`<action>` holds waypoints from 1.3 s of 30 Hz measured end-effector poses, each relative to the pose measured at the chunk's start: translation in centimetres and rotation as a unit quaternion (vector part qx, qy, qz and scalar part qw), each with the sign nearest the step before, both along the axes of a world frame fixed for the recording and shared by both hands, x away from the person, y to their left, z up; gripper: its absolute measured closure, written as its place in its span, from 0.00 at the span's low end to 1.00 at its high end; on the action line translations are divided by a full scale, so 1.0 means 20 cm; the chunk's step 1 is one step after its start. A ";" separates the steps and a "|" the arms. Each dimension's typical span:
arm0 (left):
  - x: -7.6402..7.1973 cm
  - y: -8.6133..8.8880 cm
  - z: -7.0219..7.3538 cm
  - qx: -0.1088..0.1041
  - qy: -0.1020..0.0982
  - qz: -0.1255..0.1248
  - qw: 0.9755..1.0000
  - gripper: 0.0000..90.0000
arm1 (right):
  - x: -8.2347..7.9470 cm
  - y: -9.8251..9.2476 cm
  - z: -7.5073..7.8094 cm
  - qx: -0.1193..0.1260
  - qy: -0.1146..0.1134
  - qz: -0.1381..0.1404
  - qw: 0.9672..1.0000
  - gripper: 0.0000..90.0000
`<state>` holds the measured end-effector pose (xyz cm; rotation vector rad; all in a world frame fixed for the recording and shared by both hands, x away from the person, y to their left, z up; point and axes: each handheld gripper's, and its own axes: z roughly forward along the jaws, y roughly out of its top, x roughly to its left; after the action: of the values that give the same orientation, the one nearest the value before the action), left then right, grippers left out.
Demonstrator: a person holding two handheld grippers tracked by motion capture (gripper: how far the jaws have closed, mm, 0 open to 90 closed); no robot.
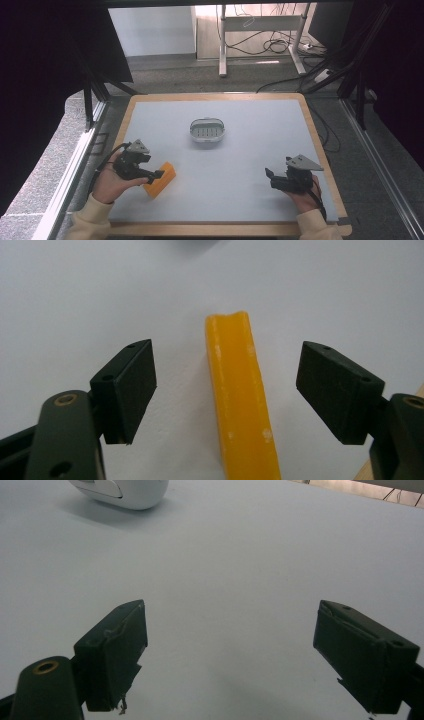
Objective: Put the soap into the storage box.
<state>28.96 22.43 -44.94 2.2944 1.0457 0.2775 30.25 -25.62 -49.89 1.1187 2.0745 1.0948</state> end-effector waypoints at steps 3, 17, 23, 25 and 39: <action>0.01 -0.02 -0.03 0.007 0.007 -0.006 1.000 0.27 | 0.00 0.00 0.00 0.000 0.000 -0.001 1.000 0.16; 0.05 -0.11 -0.15 0.042 0.044 0.003 0.998 0.27 | 0.00 0.01 0.00 -0.004 0.004 0.000 1.000 0.16; 0.06 -0.11 -0.19 0.047 0.068 0.018 0.996 0.35 | 0.00 0.00 -0.01 -0.008 0.005 -0.001 1.000 0.16; 0.06 -0.12 -0.20 0.048 0.073 0.020 0.996 0.38 | 0.00 0.01 -0.01 -0.009 0.004 0.000 1.000 0.16; 0.07 -0.13 -0.25 0.053 0.085 0.029 0.995 0.62 | 0.00 0.01 -0.01 -0.016 0.004 -0.003 1.000 0.16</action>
<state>30.37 19.80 -49.90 2.4192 1.2104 0.1649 30.27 -25.45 -50.14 1.1139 2.0867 1.0520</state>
